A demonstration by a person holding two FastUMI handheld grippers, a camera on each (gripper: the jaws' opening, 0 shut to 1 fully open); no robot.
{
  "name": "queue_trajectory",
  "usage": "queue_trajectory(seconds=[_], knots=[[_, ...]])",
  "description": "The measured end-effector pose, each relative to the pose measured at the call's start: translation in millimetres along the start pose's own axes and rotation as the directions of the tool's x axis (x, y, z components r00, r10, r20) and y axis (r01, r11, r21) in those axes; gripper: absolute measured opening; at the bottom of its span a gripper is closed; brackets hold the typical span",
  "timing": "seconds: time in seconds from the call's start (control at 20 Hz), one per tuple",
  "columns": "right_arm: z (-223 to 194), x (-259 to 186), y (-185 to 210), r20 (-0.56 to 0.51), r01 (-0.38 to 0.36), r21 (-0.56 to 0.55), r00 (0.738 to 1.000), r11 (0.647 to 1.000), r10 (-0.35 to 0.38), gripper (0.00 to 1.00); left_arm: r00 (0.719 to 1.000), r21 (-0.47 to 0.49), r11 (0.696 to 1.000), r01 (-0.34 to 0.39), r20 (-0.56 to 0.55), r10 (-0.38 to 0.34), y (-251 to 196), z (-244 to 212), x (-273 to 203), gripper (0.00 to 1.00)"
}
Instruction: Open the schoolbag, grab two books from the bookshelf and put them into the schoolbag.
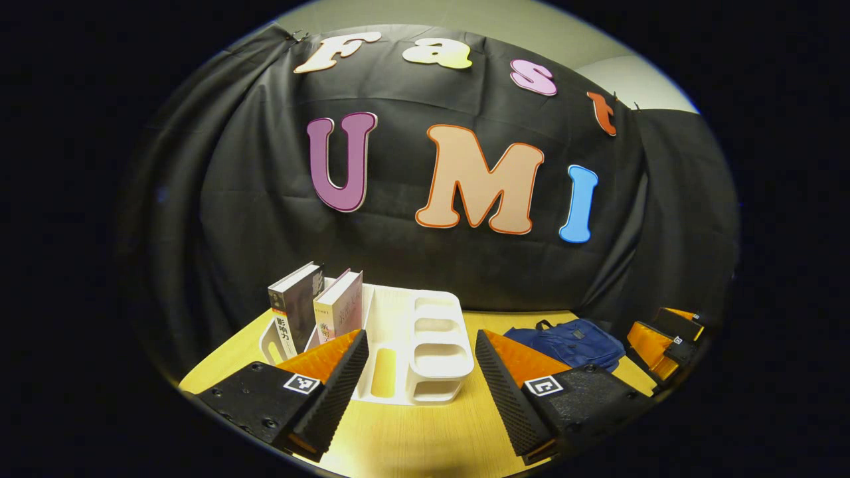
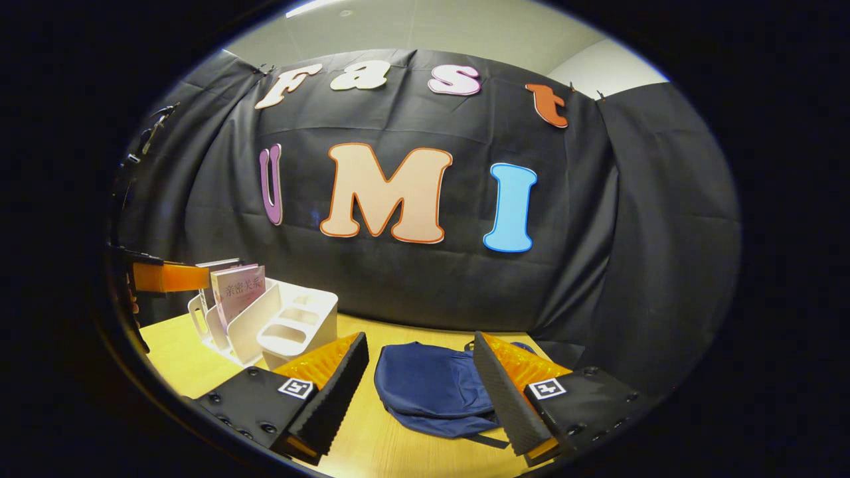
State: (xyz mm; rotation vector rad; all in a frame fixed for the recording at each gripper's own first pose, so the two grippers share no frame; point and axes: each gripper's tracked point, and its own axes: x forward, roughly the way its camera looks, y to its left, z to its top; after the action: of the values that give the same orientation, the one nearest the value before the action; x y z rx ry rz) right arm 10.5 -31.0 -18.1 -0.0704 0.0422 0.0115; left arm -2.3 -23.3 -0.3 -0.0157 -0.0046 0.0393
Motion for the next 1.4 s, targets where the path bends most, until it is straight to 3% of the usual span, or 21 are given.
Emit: queue_trajectory(seconds=[0.35, 0.6, 0.75, 0.8, 0.85, 0.9, 1.0, 1.2, 1.25, 1.3, 1.4], knots=[[-8, -2, -18, -0.014, 0.012, -0.039, 1.000, 0.999, -0.012, 1.00, 0.999, -0.029, 0.999, -0.038, -0.018, 0.038, 4, -7, -9, 0.95], [-24, 22, -48, -0.005, 0.073, -0.185, 0.997, 0.980, -0.076, 1.00, 0.997, -0.011, 0.997, -0.080, -0.004, 0.080, 16, -2, -18, 0.95], [-55, 39, -52, -0.036, 0.060, -0.310, 0.997, 0.949, -0.075, 1.00, 0.995, -0.008, 0.995, -0.103, -0.013, 0.103, 22, -5, -24, 0.95], [-68, 44, -52, -0.055, 0.043, -0.351, 0.996, 0.935, -0.066, 1.00, 0.994, -0.009, 0.994, -0.108, -0.019, 0.108, 22, -6, -25, 0.95], [-81, 49, -52, -0.070, 0.039, -0.395, 0.995, 0.918, -0.073, 0.92, 0.994, -0.010, 0.994, -0.111, -0.021, 0.111, 23, -7, -26, 0.95], [-95, 51, -56, -0.086, 0.038, -0.443, 0.993, 0.896, -0.084, 0.98, 0.993, -0.010, 0.993, -0.116, -0.020, 0.116, 24, -5, -27, 0.95], [-119, 59, -58, -0.113, 0.024, -0.538, 0.989, 0.842, -0.100, 1.00, 0.992, -0.004, 0.992, -0.127, -0.022, 0.126, 25, -6, -31, 0.95], [-155, 71, -55, -0.160, -0.034, -0.661, 0.982, 0.750, -0.097, 0.98, 0.987, 0.013, 0.987, -0.157, -0.038, 0.157, 31, -10, -36, 0.95], [-166, 73, -54, -0.168, -0.047, -0.688, 0.981, 0.724, -0.096, 0.92, 0.985, 0.015, 0.986, -0.166, -0.042, 0.167, 33, -11, -37, 0.95], [-175, 74, -53, -0.177, -0.060, -0.709, 0.980, 0.703, -0.095, 0.98, 0.984, 0.017, 0.985, -0.174, -0.045, 0.174, 35, -12, -38, 0.95], [-191, 77, -54, -0.203, -0.093, -0.748, 0.975, 0.657, -0.094, 0.98, 0.980, 0.024, 0.981, -0.192, -0.051, 0.193, 39, -13, -42, 0.95]])
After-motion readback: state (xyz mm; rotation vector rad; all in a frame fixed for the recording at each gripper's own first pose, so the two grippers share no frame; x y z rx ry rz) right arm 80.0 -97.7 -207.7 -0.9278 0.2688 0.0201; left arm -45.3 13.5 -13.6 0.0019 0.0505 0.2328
